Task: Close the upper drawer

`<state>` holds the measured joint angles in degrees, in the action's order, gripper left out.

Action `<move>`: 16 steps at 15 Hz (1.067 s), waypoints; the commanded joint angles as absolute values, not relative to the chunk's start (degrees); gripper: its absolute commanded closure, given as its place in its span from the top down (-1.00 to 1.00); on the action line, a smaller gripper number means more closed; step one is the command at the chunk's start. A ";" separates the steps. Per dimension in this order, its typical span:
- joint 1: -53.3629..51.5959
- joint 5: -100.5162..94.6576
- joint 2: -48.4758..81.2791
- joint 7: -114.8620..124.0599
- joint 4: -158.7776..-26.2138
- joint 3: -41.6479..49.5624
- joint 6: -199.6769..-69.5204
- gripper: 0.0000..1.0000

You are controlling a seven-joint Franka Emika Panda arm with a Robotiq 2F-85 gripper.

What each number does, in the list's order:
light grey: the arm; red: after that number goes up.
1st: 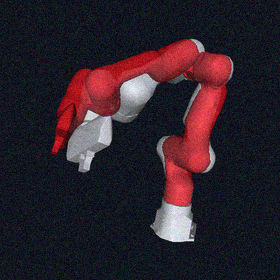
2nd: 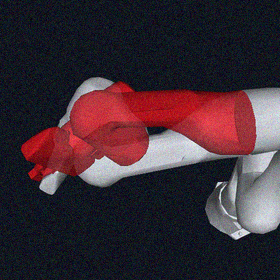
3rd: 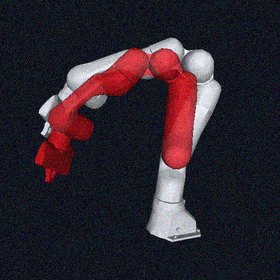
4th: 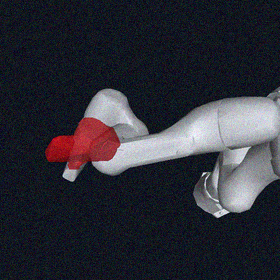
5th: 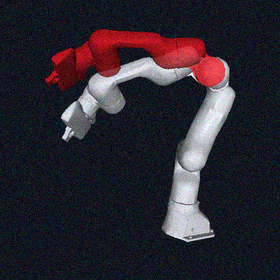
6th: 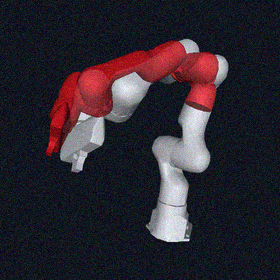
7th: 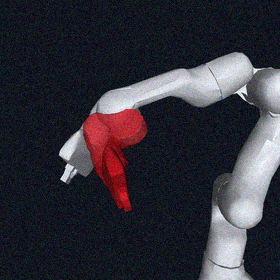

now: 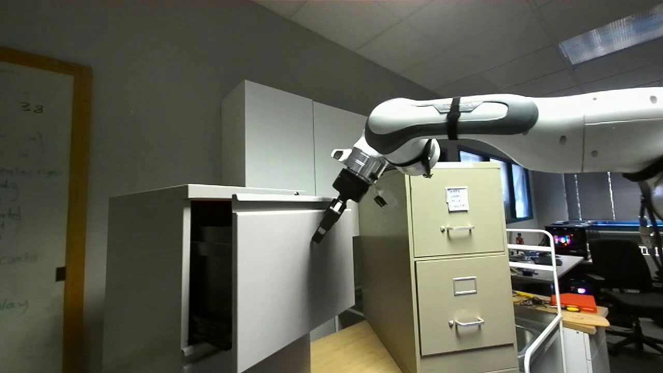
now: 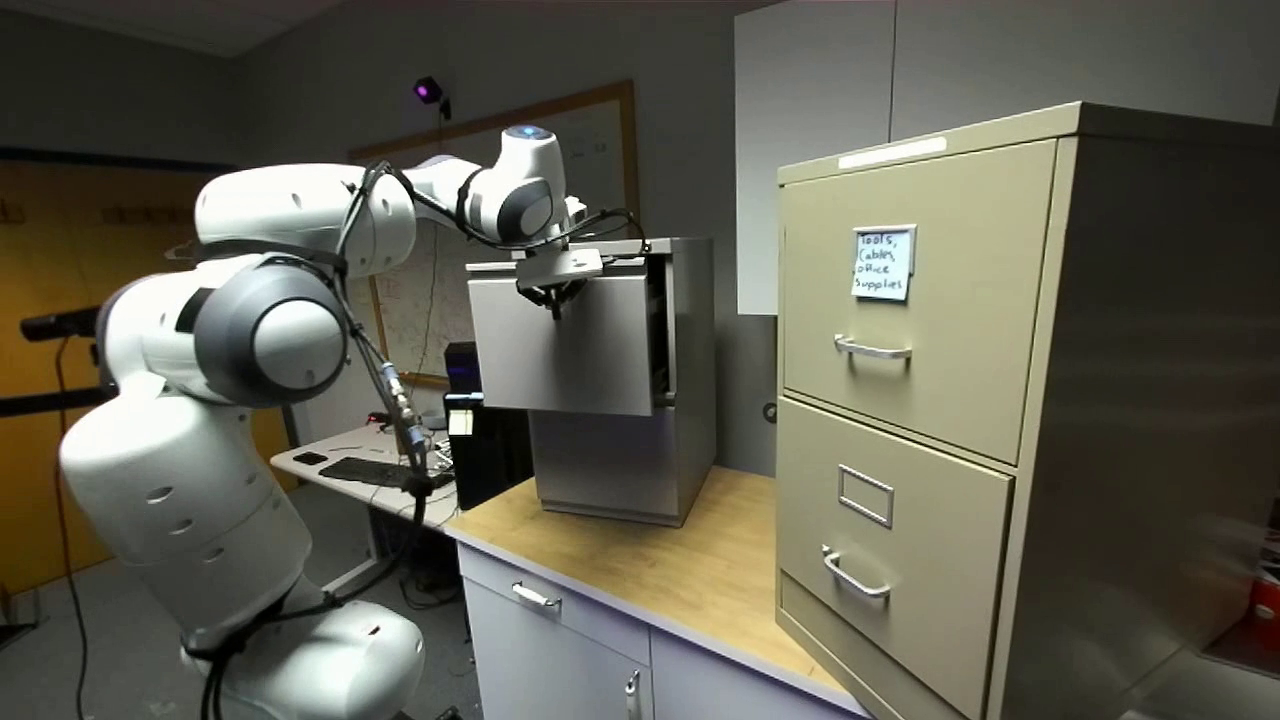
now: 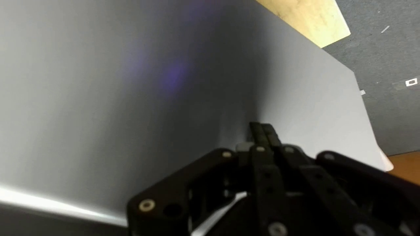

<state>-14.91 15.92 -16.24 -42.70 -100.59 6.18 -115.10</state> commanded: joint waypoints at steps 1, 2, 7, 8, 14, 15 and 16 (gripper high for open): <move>-13.46 17.71 -4.74 -42.35 -87.68 2.99 -114.54 -0.91; -13.05 17.55 -2.20 -41.89 -84.70 2.22 -114.21 -0.92; -10.69 16.10 8.61 -39.52 -71.63 -2.05 -113.27 -0.92; -10.29 15.63 10.59 -38.96 -69.05 -2.88 -112.96 -0.92; -9.35 11.86 21.19 -34.98 -53.98 -6.48 -108.84 -0.93; -9.35 11.19 22.44 -34.47 -51.86 -6.76 -107.67 -0.93; -9.25 10.63 23.07 -34.18 -50.11 -6.98 -105.48 -0.93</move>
